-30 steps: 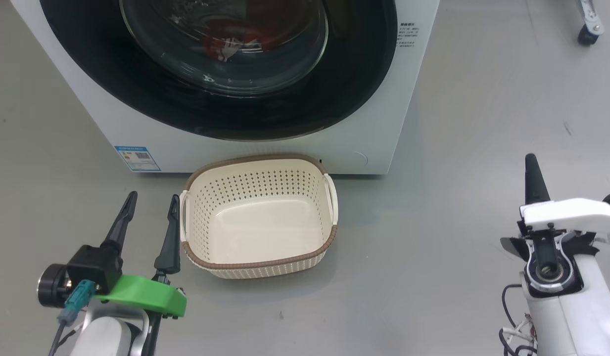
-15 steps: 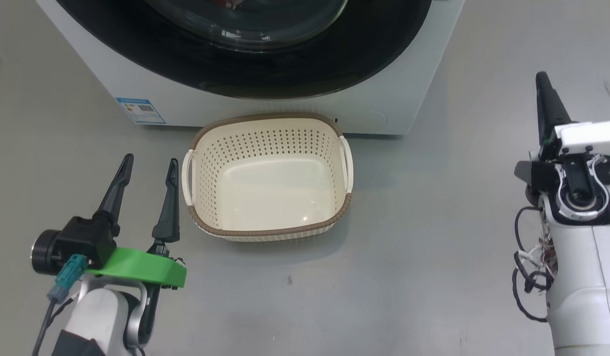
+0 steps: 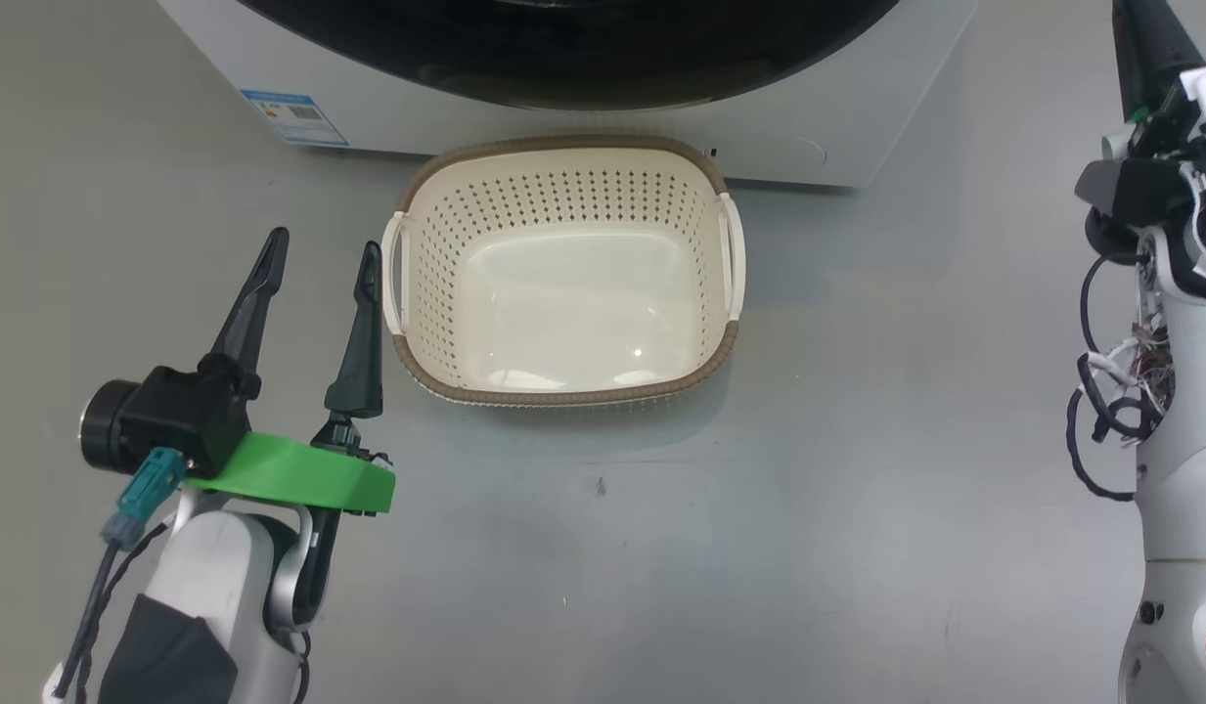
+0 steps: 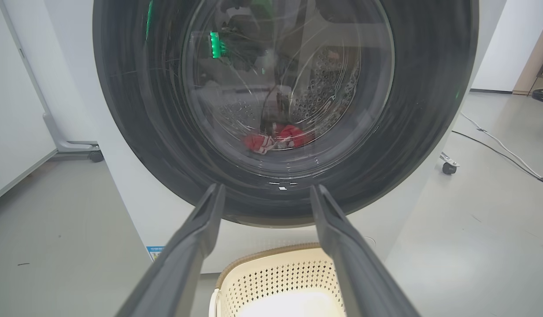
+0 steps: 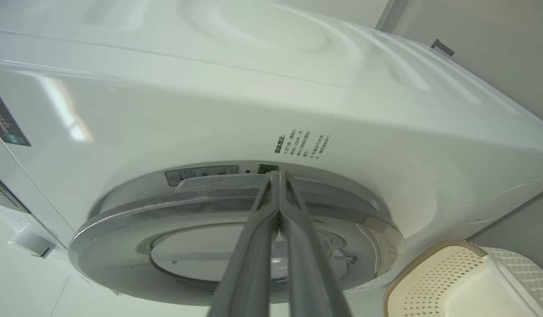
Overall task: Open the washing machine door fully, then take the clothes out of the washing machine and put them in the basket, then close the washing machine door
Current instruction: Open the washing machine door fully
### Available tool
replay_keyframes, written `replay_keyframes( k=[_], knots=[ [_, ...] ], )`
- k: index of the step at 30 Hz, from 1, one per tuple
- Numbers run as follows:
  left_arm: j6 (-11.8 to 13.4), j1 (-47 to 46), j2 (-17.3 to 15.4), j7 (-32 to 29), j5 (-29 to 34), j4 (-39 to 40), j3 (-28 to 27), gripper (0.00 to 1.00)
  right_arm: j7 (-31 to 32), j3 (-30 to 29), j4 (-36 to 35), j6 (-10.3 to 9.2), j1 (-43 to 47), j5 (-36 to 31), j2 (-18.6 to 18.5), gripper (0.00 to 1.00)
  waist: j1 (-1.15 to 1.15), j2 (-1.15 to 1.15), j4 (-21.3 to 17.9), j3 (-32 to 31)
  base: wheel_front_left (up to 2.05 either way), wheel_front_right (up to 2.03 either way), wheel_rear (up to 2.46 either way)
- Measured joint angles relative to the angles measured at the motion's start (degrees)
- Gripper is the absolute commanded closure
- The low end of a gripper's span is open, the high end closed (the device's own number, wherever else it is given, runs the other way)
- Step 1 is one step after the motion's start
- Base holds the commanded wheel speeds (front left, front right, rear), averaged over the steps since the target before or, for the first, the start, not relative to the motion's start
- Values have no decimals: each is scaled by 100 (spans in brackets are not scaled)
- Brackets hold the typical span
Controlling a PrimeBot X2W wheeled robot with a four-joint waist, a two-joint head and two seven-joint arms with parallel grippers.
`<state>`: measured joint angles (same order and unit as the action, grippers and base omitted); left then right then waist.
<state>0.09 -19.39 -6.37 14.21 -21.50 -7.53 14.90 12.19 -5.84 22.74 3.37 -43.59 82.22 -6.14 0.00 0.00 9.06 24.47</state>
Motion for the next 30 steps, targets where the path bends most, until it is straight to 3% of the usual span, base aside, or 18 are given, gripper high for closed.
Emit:
replay_keyframes(
  k=[16, 30],
  knots=[
    [-168, -391, 163, 7, 51, -14, 204, 0, 689, 264, 332, -207, -1239, 96, -396, 100, 0, 0, 394, 590, 0, 0, 0],
    [-241, -511, 223, 23, 133, -130, 244, 0, 884, 320, 793, -296, -1931, 130, -443, 100, 0, 0, 603, 751, 0, 0, 0]
  ],
)
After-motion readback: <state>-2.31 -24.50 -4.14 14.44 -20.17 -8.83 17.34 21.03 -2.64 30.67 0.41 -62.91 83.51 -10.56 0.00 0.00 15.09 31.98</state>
